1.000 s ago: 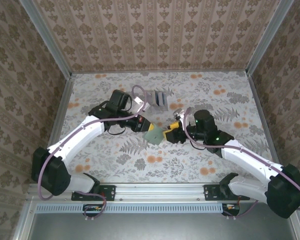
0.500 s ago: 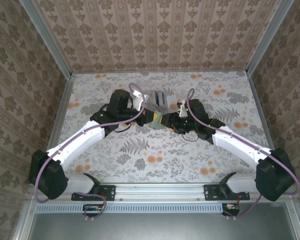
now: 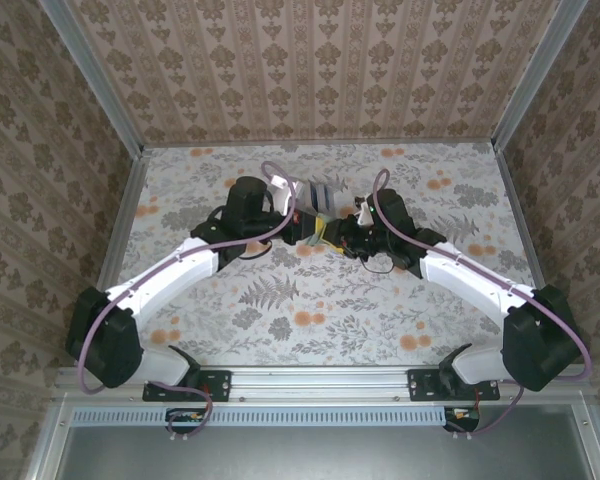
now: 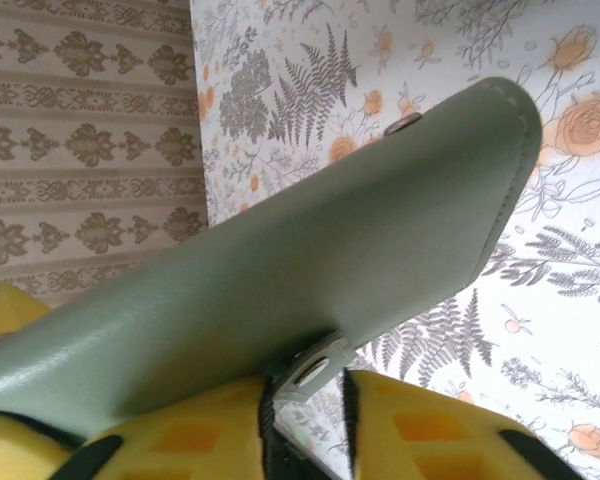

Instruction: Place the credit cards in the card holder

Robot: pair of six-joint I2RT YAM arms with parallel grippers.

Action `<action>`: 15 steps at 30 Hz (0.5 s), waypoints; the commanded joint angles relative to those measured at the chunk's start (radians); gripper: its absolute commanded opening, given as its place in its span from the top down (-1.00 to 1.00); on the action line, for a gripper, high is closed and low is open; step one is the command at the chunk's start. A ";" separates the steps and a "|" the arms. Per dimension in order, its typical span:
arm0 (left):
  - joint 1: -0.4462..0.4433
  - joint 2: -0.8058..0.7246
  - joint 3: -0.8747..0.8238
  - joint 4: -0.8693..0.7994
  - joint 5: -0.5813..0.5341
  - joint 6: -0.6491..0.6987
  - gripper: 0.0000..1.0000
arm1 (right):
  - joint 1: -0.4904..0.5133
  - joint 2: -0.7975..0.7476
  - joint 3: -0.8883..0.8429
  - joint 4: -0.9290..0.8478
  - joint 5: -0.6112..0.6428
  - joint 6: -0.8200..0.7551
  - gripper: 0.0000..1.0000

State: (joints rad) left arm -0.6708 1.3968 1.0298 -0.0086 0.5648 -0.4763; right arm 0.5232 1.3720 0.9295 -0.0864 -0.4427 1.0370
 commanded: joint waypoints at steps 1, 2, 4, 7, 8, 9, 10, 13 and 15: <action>-0.012 0.044 0.033 0.095 0.168 -0.105 1.00 | -0.003 0.044 0.029 -0.029 0.079 -0.119 0.56; -0.010 0.051 0.034 0.100 0.175 -0.115 1.00 | -0.003 0.046 0.024 -0.032 0.094 -0.120 0.63; -0.010 0.053 0.024 0.111 0.161 -0.119 1.00 | -0.004 0.047 0.014 -0.044 0.125 -0.117 0.76; -0.010 0.047 0.006 0.116 0.124 -0.100 1.00 | -0.005 0.047 -0.006 -0.068 0.166 -0.107 0.96; -0.010 0.044 0.004 0.110 0.113 -0.090 1.00 | -0.006 0.047 -0.015 -0.068 0.175 -0.100 1.00; -0.010 0.039 -0.002 0.101 0.091 -0.081 1.00 | -0.007 0.046 -0.025 -0.069 0.179 -0.090 1.00; -0.010 0.033 -0.014 0.102 0.070 -0.082 1.00 | -0.009 0.043 -0.037 -0.067 0.186 -0.077 1.00; -0.006 0.012 -0.056 0.129 0.000 -0.103 1.00 | -0.008 0.028 -0.083 -0.058 0.207 -0.057 1.00; 0.001 -0.002 -0.078 0.118 -0.055 -0.126 1.00 | -0.015 0.025 -0.112 -0.048 0.209 -0.035 1.00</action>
State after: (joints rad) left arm -0.6662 1.4605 0.9680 0.0582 0.5423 -0.5594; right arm 0.5220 1.4014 0.8703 -0.1066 -0.3214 0.9661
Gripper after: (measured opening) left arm 0.046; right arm 0.068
